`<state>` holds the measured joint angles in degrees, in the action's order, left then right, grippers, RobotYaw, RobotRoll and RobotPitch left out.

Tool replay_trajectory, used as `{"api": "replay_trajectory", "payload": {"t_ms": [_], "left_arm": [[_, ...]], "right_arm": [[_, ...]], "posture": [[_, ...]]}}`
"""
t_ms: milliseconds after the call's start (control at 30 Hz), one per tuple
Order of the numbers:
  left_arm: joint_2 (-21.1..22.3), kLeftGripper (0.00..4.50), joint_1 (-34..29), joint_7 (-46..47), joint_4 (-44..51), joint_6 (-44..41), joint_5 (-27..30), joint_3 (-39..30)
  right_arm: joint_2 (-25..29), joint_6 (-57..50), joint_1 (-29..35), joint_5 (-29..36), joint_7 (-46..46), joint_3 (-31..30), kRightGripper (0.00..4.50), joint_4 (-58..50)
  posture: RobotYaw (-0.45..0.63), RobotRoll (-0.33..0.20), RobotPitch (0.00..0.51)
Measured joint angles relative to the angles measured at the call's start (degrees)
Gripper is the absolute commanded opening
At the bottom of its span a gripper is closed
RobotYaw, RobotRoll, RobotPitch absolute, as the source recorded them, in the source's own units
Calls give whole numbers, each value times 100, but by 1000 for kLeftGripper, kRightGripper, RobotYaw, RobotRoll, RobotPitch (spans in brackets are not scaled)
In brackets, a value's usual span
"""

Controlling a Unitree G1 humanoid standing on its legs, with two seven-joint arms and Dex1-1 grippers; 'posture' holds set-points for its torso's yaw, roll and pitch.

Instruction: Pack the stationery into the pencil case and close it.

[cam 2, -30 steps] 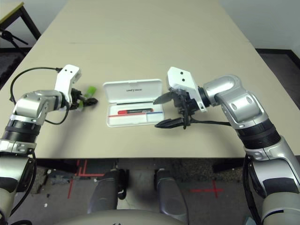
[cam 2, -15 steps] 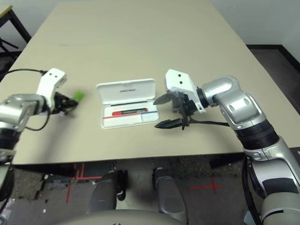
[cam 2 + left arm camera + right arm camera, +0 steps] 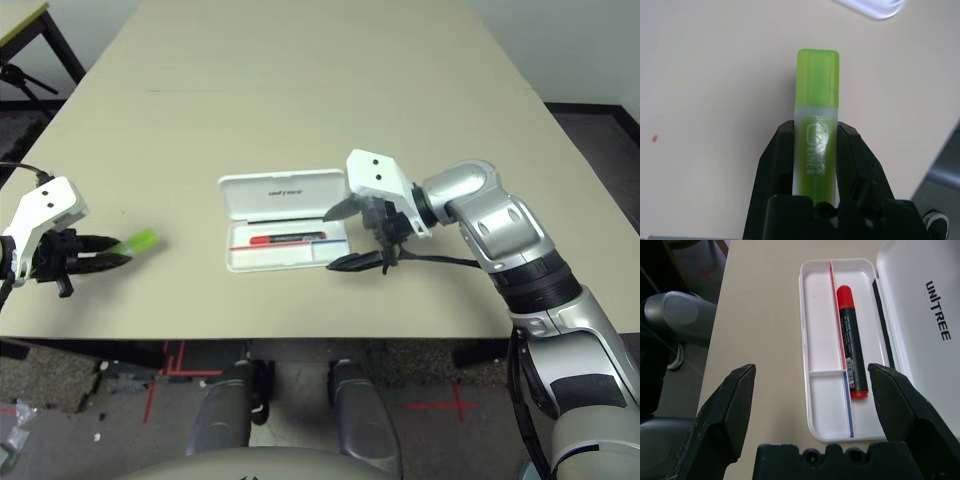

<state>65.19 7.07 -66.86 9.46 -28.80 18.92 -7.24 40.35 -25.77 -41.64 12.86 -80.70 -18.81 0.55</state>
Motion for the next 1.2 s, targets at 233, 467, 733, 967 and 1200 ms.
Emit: {"api": "replay_trajectory", "payload": {"t_ms": [233, 467, 733, 967, 1200], "left_arm": [[-420, 1085, 894, 164, 986, -206, 125, 265], [-818, 1085, 1579, 254, 1608, -675, 133, 1158], [-1253, 1085, 2326, 315, 1471, -650, -412, 2097], [-2102, 1085, 2896, 420, 1003, -600, -827, 2822], [-2722, 1085, 3148, 524, 716, -646, -1148, 3282]], "right_arm": [[-12, 92, -52, -116, -74, -67, 4500, 154], [60, 167, -65, -228, -128, -66, 4500, 259], [178, 216, -59, -283, -141, -59, 4500, 298], [250, 202, -7, -288, -138, -58, 4500, 252], [356, 131, 47, -284, -119, -51, 4500, 160]], "posture": [[39, 0, 157], [18, 0, 155], [0, 0, 160], [-20, 0, 164], [-33, 0, 167]]}}
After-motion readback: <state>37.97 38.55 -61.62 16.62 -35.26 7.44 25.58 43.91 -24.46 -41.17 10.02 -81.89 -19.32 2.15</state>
